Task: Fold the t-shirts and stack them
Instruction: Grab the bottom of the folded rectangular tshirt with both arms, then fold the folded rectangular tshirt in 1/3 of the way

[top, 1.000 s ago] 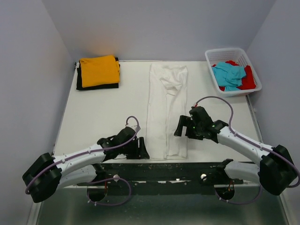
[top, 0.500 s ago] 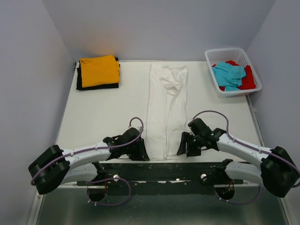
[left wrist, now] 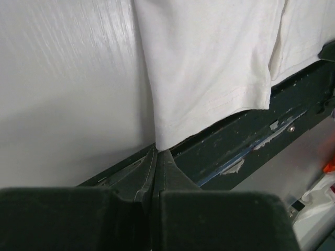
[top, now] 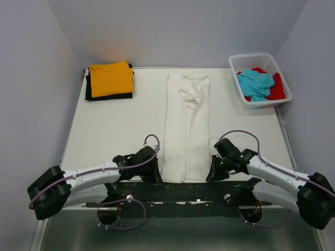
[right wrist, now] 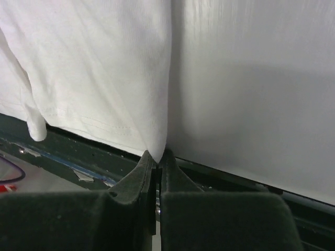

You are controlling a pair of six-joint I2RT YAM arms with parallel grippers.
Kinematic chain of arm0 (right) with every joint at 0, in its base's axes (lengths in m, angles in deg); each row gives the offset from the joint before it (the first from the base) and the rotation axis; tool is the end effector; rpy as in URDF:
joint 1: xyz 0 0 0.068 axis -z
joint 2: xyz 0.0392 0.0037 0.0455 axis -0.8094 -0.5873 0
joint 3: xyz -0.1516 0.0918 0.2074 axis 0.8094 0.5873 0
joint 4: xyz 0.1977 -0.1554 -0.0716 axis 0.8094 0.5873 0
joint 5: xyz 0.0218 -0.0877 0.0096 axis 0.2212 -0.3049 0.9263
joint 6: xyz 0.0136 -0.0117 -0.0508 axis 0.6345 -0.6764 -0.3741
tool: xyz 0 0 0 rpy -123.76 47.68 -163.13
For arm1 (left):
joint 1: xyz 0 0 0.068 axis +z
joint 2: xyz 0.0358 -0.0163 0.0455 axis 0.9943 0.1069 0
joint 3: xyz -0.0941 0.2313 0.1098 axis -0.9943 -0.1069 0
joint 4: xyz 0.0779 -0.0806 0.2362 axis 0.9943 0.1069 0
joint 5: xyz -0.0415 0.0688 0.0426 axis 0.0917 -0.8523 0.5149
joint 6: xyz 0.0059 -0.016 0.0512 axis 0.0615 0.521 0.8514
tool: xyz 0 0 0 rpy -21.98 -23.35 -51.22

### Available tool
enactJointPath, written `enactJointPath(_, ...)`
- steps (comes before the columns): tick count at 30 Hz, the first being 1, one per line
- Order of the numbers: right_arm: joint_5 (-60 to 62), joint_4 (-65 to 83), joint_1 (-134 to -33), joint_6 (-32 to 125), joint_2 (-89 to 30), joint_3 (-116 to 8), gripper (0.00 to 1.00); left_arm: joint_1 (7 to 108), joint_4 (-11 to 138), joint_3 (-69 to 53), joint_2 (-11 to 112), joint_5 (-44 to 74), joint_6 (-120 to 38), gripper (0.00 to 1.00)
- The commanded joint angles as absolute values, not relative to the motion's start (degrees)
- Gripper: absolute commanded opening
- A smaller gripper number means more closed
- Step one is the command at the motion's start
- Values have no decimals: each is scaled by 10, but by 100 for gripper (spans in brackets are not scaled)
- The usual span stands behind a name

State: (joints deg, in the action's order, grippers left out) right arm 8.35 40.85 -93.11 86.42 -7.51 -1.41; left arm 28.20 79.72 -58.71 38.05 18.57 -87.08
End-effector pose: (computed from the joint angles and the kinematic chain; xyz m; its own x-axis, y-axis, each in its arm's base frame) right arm 0.1159 0.1060 0.1424 -0.9928 0.0976 -0.0695 0.0589 0.9028 0.4259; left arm 0.0980 -0.1565 0.1425 -0.9862 -0.0141 -0.1648 0.0832 0.8189 -0.5679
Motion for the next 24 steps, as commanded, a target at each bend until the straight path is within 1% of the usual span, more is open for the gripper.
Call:
enactJointPath(1,111,463,-936,866,-37,2,1,273,801,-621,316,200,-866,0)
enactJointPath(6,106,422,-937,871,-7,-20,1,272,745,-600,314,258,-842,0)
enactJointPath(10,58,405,-937,873,14,-55,1,273,727,-562,336,244,-816,0)
enactJointPath(13,-17,408,-937,883,11,-94,1,290,742,-508,365,215,-790,0)
enactJointPath(16,-104,411,-937,896,-6,-130,1,325,727,-464,397,197,-774,0)
enactJointPath(20,-211,358,-935,896,-52,-159,1,392,727,-389,457,197,-751,0)
enactJointPath(24,-296,303,-935,879,-116,-209,1,441,749,-302,520,162,-736,0)
